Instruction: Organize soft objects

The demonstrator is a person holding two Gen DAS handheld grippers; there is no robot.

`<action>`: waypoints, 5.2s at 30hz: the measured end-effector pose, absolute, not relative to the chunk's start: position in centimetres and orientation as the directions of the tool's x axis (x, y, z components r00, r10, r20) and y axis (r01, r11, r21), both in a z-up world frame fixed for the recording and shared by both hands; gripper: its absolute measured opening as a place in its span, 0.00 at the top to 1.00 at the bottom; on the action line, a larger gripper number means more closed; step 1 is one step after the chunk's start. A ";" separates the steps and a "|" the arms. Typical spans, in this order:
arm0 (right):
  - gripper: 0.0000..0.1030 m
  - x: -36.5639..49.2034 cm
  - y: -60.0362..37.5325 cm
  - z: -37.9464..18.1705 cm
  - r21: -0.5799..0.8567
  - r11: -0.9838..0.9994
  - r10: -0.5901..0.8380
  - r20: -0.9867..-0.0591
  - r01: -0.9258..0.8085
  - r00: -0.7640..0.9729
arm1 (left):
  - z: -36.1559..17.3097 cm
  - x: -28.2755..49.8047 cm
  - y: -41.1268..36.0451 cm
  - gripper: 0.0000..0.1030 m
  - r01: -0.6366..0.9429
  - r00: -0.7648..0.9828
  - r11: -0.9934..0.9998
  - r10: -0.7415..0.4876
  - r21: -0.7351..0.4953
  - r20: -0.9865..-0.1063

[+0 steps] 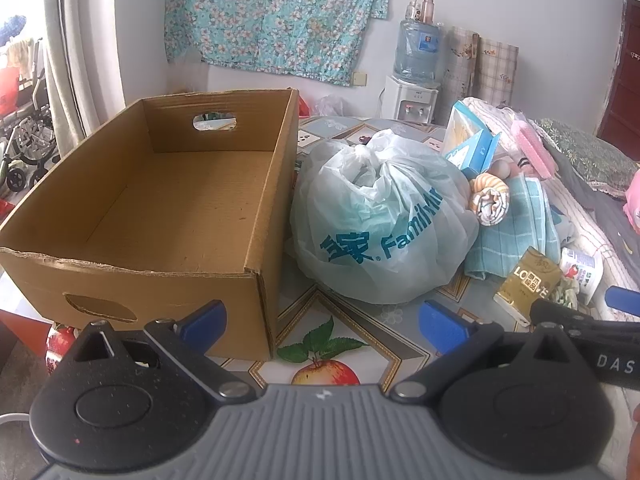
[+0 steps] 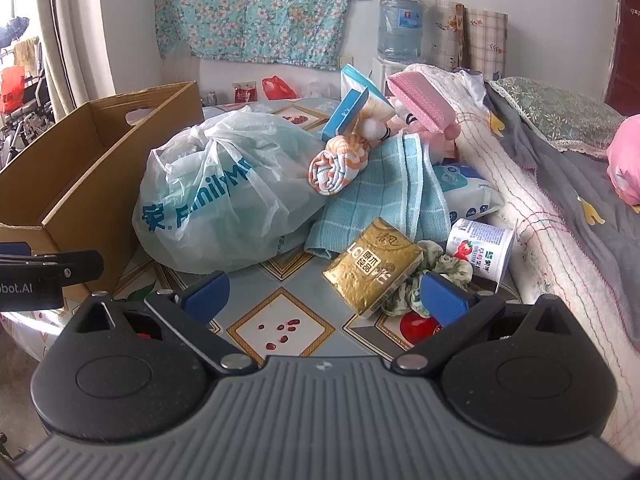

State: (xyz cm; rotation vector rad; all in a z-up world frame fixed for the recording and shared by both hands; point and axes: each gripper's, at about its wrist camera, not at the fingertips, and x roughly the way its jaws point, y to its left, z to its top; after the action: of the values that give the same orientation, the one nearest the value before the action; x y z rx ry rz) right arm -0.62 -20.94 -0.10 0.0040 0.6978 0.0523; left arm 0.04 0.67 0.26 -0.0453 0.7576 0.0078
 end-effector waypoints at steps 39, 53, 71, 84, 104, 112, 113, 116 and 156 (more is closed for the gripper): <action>0.01 -0.2 -20.2 -0.4 0.013 0.998 0.054 -0.649 -0.061 0.759 | 0.1 0.2 1.3 0.00 -0.037 0.728 0.998 -0.002 -0.043 -0.686; 0.01 -0.2 -20.2 -0.4 0.015 0.998 0.056 -0.649 -0.061 0.759 | 0.0 0.2 1.4 0.00 -0.037 0.727 0.998 -0.003 -0.044 -0.686; 0.01 -0.6 -21.9 -1.0 0.050 0.999 0.048 -0.643 -0.020 0.764 | -0.3 -0.2 -0.1 0.00 0.000 0.738 1.000 0.004 0.005 -0.675; 0.01 -2.1 -29.1 -2.1 0.120 0.979 -0.061 -0.591 0.163 0.804 | 0.1 -0.3 -6.2 0.00 0.229 0.747 0.971 -0.134 0.063 -0.651; 0.01 -2.4 -34.7 -3.1 0.195 0.957 -0.086 -0.516 0.215 0.852 | 1.6 3.5 -11.8 0.00 0.417 0.716 0.909 -0.332 -0.005 -0.615; 0.01 2.7 -38.3 0.8 0.323 0.935 -0.020 -0.370 0.149 0.929 | 8.7 6.7 -12.7 0.00 0.393 0.853 0.916 -0.332 0.077 -0.402; 0.01 3.7 -38.9 1.4 0.344 0.929 -0.012 -0.347 0.139 0.938 | 9.5 7.6 -13.0 0.00 0.395 0.860 0.915 -0.341 0.074 -0.380; 0.01 7.5 -41.3 2.6 0.436 0.891 0.017 -0.315 0.129 0.949 | 11.1 10.3 -14.5 0.00 0.413 0.860 0.907 -0.360 0.079 -0.363; 0.50 21.8 -45.7 -5.7 0.903 0.406 0.463 -0.332 0.136 0.822 | 6.1 27.9 -19.7 0.72 0.436 0.474 0.836 -0.529 -0.335 -0.704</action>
State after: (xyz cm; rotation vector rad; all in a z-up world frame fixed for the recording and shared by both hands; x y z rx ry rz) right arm 21.78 -45.66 -5.74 1.1514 0.6023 0.2222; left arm 27.89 -19.74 6.06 -0.1148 0.9004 -0.5915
